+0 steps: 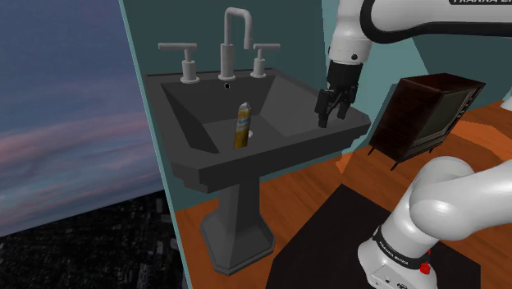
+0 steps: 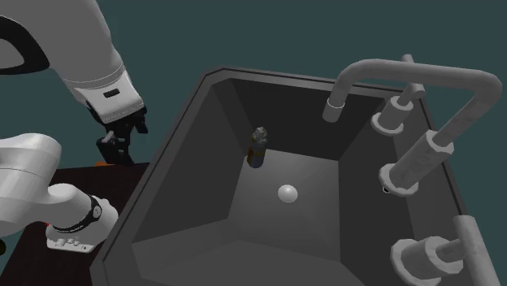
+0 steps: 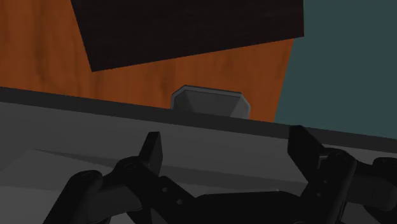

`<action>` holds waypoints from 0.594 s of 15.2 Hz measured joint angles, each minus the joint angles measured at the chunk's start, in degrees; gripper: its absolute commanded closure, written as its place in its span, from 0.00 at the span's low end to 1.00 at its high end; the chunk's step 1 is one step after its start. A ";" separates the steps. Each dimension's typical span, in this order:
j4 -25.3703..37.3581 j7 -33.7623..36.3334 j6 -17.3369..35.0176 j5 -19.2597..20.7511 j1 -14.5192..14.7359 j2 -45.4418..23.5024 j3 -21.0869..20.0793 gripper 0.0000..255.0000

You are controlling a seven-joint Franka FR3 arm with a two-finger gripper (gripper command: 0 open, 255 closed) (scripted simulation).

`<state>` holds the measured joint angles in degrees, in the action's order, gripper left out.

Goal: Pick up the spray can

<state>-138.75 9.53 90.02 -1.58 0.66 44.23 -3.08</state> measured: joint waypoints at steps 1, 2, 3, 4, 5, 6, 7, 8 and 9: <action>0.00 0.00 0.00 0.00 0.00 0.00 0.00 0.00; 0.49 0.36 0.60 -0.12 -0.06 -1.05 -0.19 0.00; 1.45 1.02 1.44 -0.37 -0.11 -2.81 -0.58 0.00; 2.63 1.66 2.48 -0.54 -0.25 -4.97 -0.90 0.00; 4.10 2.65 3.25 -0.90 -0.26 -7.18 -1.50 0.00; 5.14 3.40 4.34 -1.04 -0.39 -9.27 -1.87 0.00; 6.65 4.06 5.24 -1.09 -0.60 -11.61 -2.13 0.00; 8.42 4.85 5.99 -1.16 -0.75 -14.07 -2.48 0.00; 9.89 5.58 6.67 -1.18 -0.91 -16.17 -2.77 0.00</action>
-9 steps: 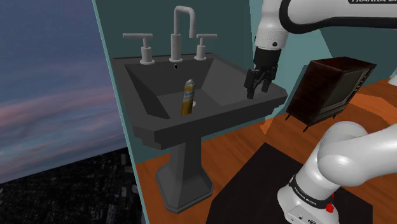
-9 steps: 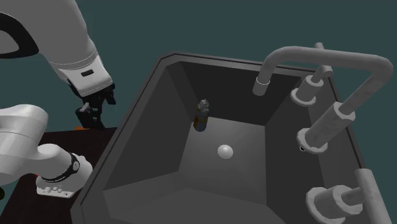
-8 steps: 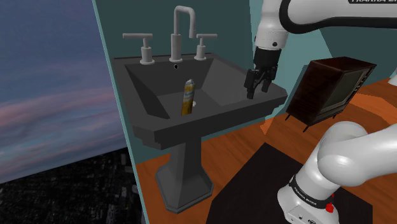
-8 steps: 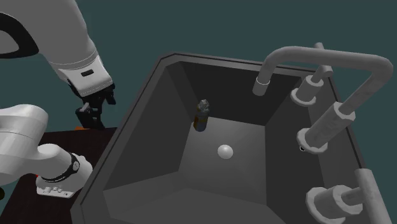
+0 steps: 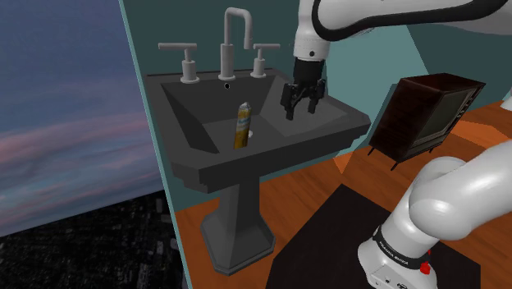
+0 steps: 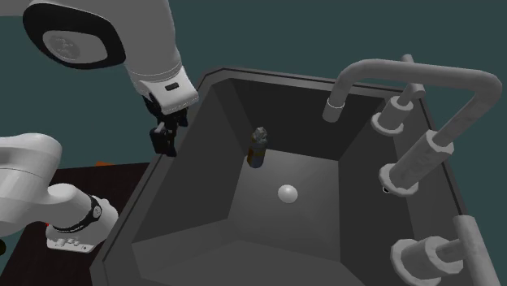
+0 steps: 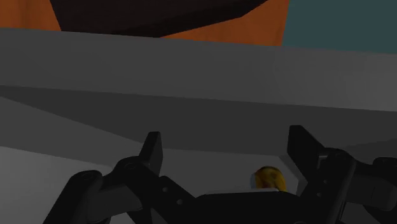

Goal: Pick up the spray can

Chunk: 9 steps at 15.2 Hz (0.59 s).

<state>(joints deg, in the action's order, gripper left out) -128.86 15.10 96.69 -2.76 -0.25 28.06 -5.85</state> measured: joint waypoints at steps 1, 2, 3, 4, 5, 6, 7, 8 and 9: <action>1.53 0.92 0.64 -0.09 -0.07 -2.09 -0.42 0.00; 3.66 1.70 0.75 -0.07 -0.21 -4.31 -0.70 0.00; 5.66 2.66 1.33 -0.06 -0.28 -6.79 -1.12 0.00; 7.18 3.58 2.10 -0.05 -0.33 -9.03 -1.50 0.00; 8.99 4.33 2.79 0.12 -0.47 -11.46 -1.73 0.00; 10.63 5.11 3.49 0.28 -0.57 -13.75 -1.95 0.00; 13.23 5.80 3.16 0.50 -0.70 -16.01 -2.08 0.00; 14.89 6.62 3.55 0.66 -0.73 -18.00 -2.29 0.00; 16.79 7.33 3.66 0.85 -0.78 -19.96 -2.42 0.00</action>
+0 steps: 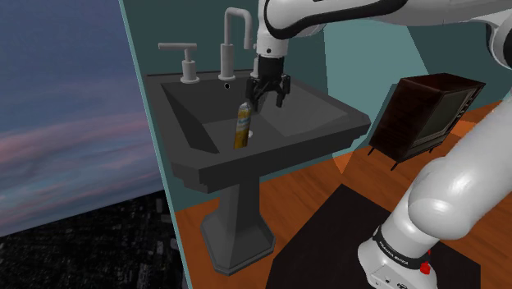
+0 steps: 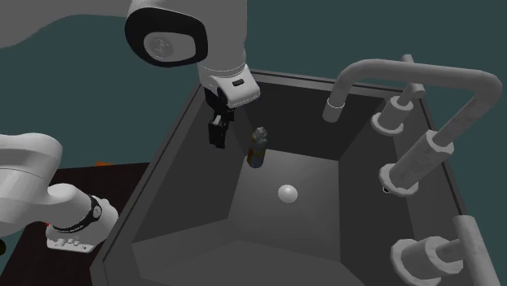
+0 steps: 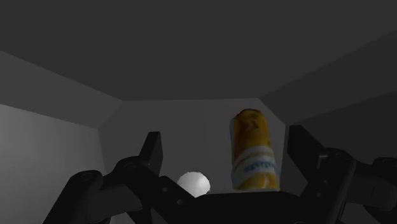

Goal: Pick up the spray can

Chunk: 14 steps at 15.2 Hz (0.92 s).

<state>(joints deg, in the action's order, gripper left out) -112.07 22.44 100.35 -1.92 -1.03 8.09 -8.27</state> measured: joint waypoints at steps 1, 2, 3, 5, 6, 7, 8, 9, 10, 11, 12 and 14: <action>2.76 1.09 -0.20 0.24 0.11 -2.49 -0.32 0.00; 4.99 1.81 -0.06 0.52 0.08 -4.80 -0.42 0.00; 7.63 2.43 -0.46 0.82 0.03 -7.03 -0.42 0.00; 12.80 3.85 -1.15 1.37 0.12 -11.39 -0.51 0.00; 15.93 4.69 -1.73 1.70 0.29 -13.91 -0.60 0.00; 16.94 5.07 -1.63 1.83 0.36 -15.03 -0.61 0.00; 17.31 5.23 -1.21 1.93 0.38 -15.81 -0.60 0.00; 17.07 5.32 -0.55 1.99 0.40 -16.23 -0.58 0.00; 16.91 5.38 -0.10 2.03 0.42 -16.52 -0.58 0.00; 16.08 5.43 0.66 2.02 0.43 -16.46 -0.59 0.00; 15.71 5.52 1.41 2.08 0.49 -16.82 -0.62 0.00; 14.45 5.37 2.79 2.09 0.39 -16.94 -0.54 0.00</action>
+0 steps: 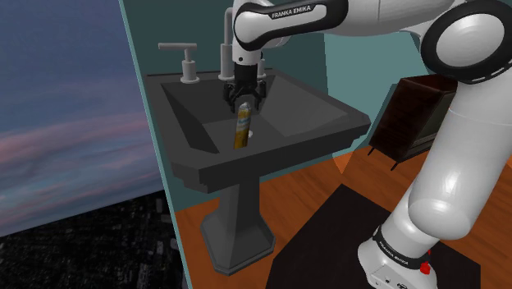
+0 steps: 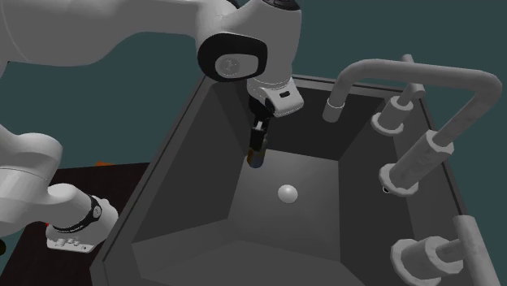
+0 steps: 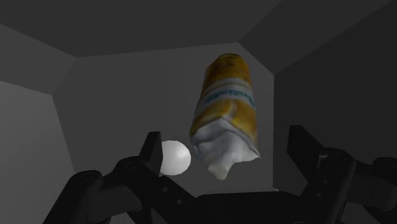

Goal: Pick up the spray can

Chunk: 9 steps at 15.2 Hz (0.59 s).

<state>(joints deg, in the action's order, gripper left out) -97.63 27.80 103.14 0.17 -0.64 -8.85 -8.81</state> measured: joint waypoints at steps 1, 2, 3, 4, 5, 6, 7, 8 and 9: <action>-0.36 0.06 0.36 0.00 0.03 0.00 -0.02 1.00; -0.53 0.10 0.56 0.01 0.05 -0.03 -0.04 1.00; -0.58 0.10 0.67 -0.01 0.07 -0.01 -0.06 1.00; -0.58 0.11 0.72 0.00 0.06 -0.01 -0.05 1.00; -0.60 0.11 0.73 -0.01 0.06 0.02 -0.05 1.00; -0.62 0.10 0.73 -0.01 0.06 0.03 -0.05 1.00; -0.62 0.10 0.73 -0.01 0.06 0.03 -0.05 1.00; -0.62 0.09 0.73 -0.01 0.05 0.03 -0.04 1.00; -0.64 0.09 0.74 -0.02 0.05 0.05 -0.04 1.00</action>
<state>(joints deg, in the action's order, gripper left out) -98.27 27.89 103.87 0.16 -0.59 -8.80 -8.85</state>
